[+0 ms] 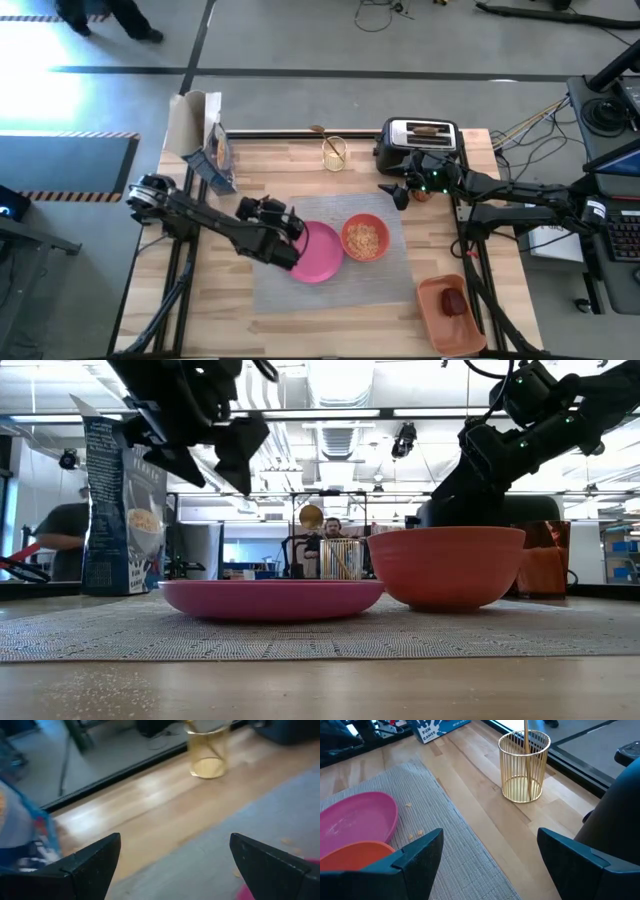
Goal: Arrange a breakfast setting
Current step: Put the orange cup on the gray table mat to the top left of the orange bowl
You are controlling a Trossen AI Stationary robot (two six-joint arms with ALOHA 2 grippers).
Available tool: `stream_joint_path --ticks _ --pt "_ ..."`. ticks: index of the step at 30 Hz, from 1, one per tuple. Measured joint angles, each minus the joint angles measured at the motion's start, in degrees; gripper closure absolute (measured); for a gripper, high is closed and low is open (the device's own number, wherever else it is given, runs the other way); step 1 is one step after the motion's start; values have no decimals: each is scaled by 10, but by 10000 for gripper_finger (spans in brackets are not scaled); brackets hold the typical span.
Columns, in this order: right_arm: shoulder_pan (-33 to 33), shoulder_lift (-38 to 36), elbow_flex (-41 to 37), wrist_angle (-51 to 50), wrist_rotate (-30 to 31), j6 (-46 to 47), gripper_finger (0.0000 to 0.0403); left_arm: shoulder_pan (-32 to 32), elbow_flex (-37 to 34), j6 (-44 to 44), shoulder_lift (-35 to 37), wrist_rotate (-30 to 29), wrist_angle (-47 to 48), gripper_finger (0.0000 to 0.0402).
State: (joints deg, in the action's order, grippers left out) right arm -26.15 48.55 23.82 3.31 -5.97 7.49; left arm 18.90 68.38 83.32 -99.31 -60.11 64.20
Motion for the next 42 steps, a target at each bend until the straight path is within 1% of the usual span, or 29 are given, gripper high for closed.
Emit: stream_joint_path --ticks 9,13,16,20,23,26,29,31,33,37,42 --pt "0 0 0 0 0 0 92 31 -59 -37 11 -4 -159 45" --pt "0 0 0 0 0 0 92 32 -70 -102 11 3 -224 45" --pt "0 0 0 0 0 0 92 31 -70 -158 12 29 -265 45" --pt "0 0 0 0 0 0 92 32 -70 -262 7 68 -351 45" --pt "0 0 0 0 0 0 92 33 -70 -288 2 63 -362 45" --pt "0 0 0 0 0 0 92 31 -71 -289 3 39 -350 45" --pt "0 0 0 0 0 0 92 16 -84 -302 19 36 -348 45" --pt "0 0 0 0 0 0 92 4 -97 -322 34 30 -369 45" --pt "0 0 0 0 0 0 92 -8 -116 -361 43 33 -413 45" --pt "0 0 0 0 0 0 92 -34 -149 -467 57 63 -525 45" --pt "0 0 0 0 0 0 92 -71 -202 -586 76 148 -680 45"
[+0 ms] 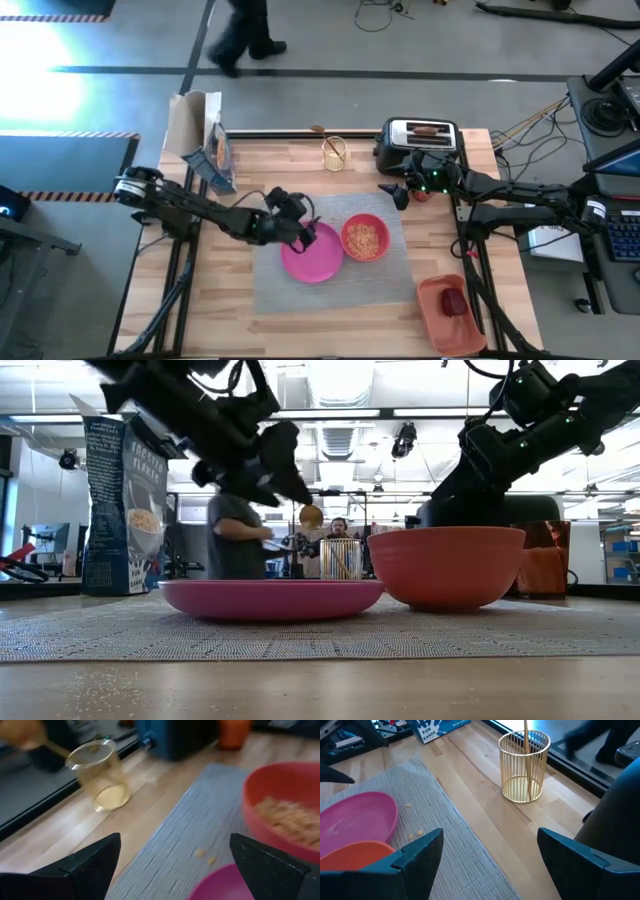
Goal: Arrange a breakfast setting
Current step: Put the orange cup on the gray table mat to the top left of the orange bowl
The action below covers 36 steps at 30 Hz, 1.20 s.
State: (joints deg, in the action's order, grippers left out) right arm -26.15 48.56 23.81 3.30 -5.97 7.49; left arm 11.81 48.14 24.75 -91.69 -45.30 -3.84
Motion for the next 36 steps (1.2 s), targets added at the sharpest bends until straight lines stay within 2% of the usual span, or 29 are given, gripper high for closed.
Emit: stream_joint_path --ticks 4,9,15,20,23,27,31,36 --pt "0 0 0 0 0 0 92 -18 -43 -85 7 43 -124 45" --pt "0 0 0 0 0 0 92 -25 -75 -144 7 55 -212 45" --pt "0 0 0 0 0 -1 92 -37 -80 -187 7 59 -219 45" --pt "0 0 0 20 0 -9 92 -46 -71 -215 11 105 -219 45" --pt "0 2 0 17 0 40 92 -46 -59 -215 11 121 -219 45" --pt "0 3 0 12 -1 158 92 -39 -36 -215 11 146 -218 45" --pt "0 3 0 10 -5 187 92 -27 -15 -213 10 155 -200 45" --pt "0 2 0 19 -75 184 92 -18 -11 -192 9 146 -144 45"
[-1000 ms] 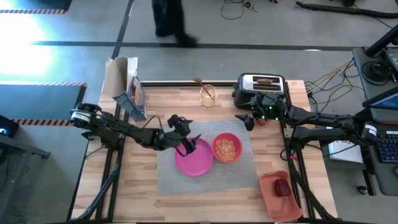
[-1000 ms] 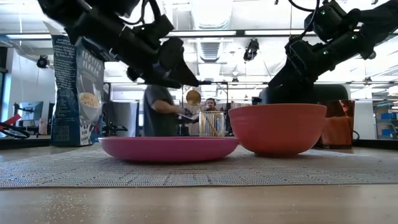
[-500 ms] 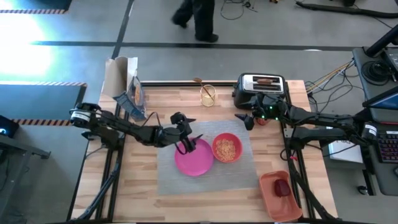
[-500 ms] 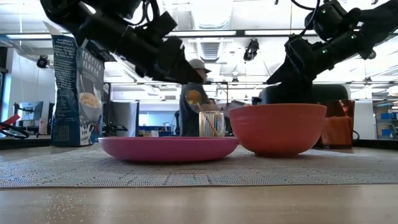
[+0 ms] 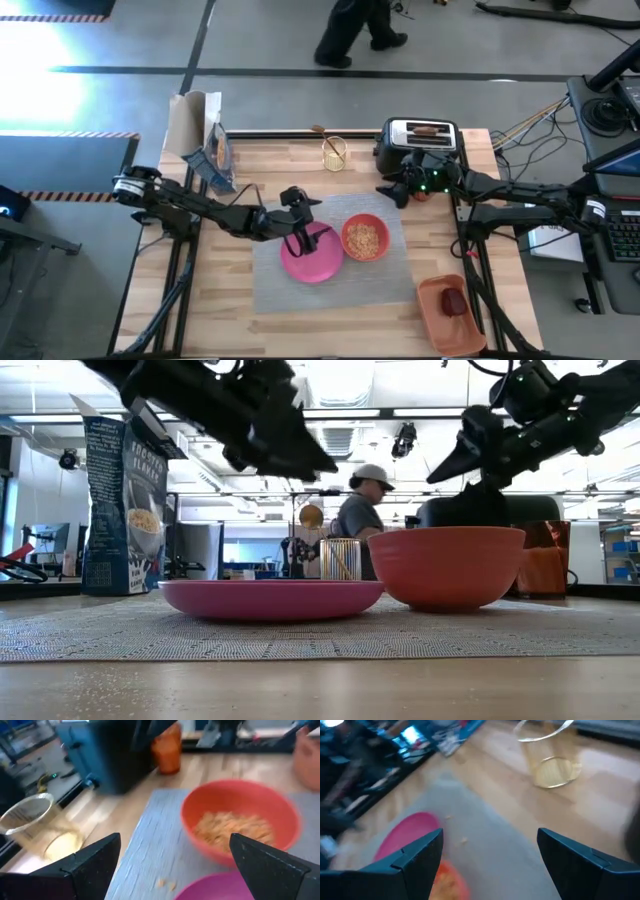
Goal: Arrange a breakfast setting
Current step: Put the orange cup on the gray table mat to the top left of the orange bowl
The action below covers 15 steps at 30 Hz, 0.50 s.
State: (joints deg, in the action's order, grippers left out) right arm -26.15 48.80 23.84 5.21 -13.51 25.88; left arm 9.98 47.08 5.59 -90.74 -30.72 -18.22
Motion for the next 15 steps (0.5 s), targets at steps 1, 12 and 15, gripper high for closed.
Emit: stream_joint_path --ticks 1,12,15 --pt "0 0 4 -10 -13 1 92 0 -3 7 0 -6 8 45" --pt "0 25 230 -504 25 -32 92 -20 -31 -2 37 -23 8 45" --pt "0 46 280 -639 70 -27 92 -19 -32 10 37 -23 6 45"
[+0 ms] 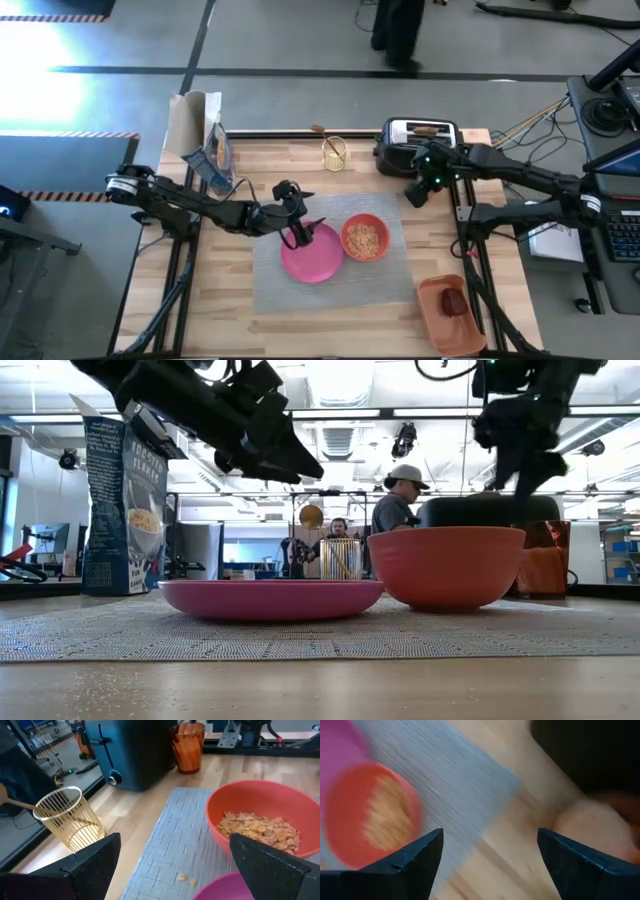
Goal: Arrange a breakfast setting
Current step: Put the orange cup on the gray table mat to the top left of the orange bowl
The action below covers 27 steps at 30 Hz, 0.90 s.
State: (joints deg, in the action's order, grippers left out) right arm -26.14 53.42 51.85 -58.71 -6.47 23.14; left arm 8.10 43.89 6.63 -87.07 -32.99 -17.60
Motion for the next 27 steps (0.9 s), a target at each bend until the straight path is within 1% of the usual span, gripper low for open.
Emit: stream_joint_path --ticks 3,6,13,15,20,23,27 --pt "0 20 35 -79 7 15 92 0 -1 14 -2 0 -1 45" --pt "0 36 53 -113 7 24 92 0 -1 14 -8 0 -15 45" --pt "0 70 51 -123 12 24 92 1 -1 14 -9 8 -21 45" --pt "0 87 41 -128 28 24 92 1 -1 14 -9 8 -21 45" --pt "0 125 24 -133 92 -3 92 1 -1 14 -9 8 -20 45" --pt "0 141 24 -131 109 -14 95 1 -1 14 -9 8 -18 45" --pt "0 151 24 -128 111 -33 106 1 -1 14 -9 8 -18 45"
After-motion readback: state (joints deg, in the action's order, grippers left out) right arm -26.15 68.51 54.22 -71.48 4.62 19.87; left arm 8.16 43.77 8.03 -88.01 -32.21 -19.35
